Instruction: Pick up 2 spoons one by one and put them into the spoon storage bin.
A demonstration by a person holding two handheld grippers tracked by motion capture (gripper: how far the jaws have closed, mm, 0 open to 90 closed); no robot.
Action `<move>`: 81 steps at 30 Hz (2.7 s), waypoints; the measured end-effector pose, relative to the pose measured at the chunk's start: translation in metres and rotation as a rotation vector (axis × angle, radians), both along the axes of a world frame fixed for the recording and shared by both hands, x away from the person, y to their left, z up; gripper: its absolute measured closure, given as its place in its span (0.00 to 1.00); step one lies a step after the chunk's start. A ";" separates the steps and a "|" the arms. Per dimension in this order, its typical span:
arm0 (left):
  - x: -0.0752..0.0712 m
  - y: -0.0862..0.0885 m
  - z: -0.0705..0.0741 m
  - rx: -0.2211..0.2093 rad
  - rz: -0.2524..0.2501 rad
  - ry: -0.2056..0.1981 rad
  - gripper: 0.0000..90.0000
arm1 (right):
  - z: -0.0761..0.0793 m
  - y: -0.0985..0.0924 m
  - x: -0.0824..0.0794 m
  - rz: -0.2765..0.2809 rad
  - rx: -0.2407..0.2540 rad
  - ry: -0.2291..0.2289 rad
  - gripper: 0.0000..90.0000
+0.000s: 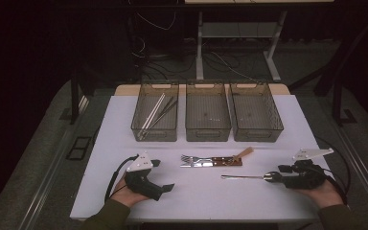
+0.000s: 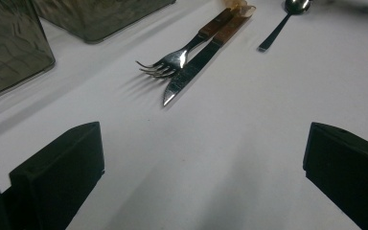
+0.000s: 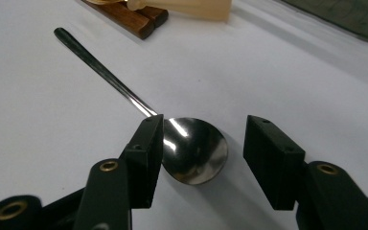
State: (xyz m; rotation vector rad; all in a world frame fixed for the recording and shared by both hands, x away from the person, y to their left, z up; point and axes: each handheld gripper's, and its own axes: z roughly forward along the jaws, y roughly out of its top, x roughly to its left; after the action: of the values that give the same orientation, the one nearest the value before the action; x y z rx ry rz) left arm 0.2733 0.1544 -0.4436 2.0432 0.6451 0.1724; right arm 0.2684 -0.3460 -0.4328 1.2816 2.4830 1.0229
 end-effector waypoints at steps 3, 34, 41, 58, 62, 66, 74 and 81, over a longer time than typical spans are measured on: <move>0.000 0.000 0.000 0.000 -0.001 0.000 0.00 | -0.004 0.002 0.003 0.009 0.008 0.019 0.56; -0.001 -0.001 0.000 0.004 -0.007 -0.003 0.00 | -0.005 0.001 0.000 0.122 0.008 0.038 0.93; -0.001 -0.001 0.000 0.003 -0.012 -0.003 0.00 | -0.005 0.001 0.000 0.156 0.037 0.056 0.98; -0.001 -0.002 0.000 0.003 -0.016 -0.002 0.00 | 0.006 -0.001 -0.002 0.113 0.066 -0.013 0.98; 0.000 -0.002 0.000 0.005 -0.016 -0.002 0.00 | 0.009 -0.002 -0.001 0.085 0.078 -0.036 0.98; 0.000 -0.002 0.000 0.005 -0.015 -0.001 0.00 | 0.012 -0.002 -0.001 0.070 0.081 -0.058 0.98; 0.000 -0.002 0.000 0.004 -0.015 -0.001 0.00 | 0.020 -0.004 0.001 0.036 0.088 -0.101 0.98; 0.000 -0.002 -0.001 0.006 -0.014 0.000 0.00 | 0.029 -0.004 0.002 0.001 0.117 -0.119 0.98</move>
State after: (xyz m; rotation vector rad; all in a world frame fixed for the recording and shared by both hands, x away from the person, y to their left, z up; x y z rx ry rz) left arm 0.2731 0.1523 -0.4445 2.0528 0.6309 0.1657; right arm 0.2706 -0.3498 -0.4035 1.2122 2.3668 1.2243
